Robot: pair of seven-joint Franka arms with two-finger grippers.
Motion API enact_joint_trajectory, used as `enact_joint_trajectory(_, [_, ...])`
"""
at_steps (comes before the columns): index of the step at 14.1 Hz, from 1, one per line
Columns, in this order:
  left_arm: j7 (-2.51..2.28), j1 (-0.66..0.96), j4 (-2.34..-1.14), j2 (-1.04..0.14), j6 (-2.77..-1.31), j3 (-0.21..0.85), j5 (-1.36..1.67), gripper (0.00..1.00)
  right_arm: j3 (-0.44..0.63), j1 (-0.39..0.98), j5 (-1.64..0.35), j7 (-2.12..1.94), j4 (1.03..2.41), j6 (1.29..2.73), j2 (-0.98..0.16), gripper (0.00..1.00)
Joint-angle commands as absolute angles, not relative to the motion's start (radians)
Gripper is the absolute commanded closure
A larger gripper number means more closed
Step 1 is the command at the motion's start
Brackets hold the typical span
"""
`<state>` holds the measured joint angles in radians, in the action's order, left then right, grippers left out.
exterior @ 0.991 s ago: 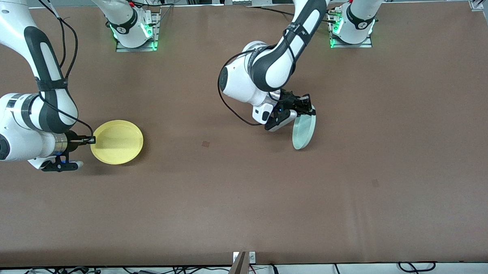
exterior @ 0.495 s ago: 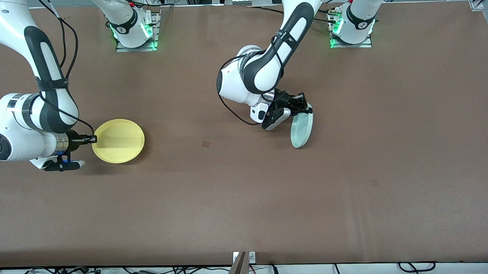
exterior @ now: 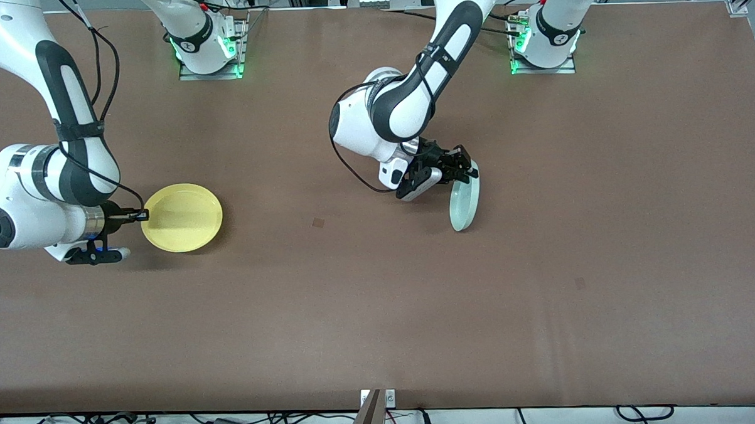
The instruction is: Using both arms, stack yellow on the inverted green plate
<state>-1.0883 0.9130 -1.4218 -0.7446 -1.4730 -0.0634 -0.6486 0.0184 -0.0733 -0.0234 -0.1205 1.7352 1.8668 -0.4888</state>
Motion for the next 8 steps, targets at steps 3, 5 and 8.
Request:
enact_joint_trajectory(3, [-1.072,0.899,-1.342,-0.772,-1.652,-0.063,-0.516,0.0,0.012,-0.086,-0.034,-0.146,1.726,1.845,-0.483,1.0])
enact_joint_trajectory(5, [-1.074,0.884,-1.3,-0.769,-1.713,-0.06,-0.467,0.0,0.012,-0.087,-0.034,-0.147,1.726,1.845,-0.483,1.0])
enact_joint_trajectory(8, [-1.074,0.876,-1.282,-0.767,-1.874,-0.061,-0.326,0.0,0.014,-0.087,-0.034,-0.15,1.726,1.845,-0.483,1.0])
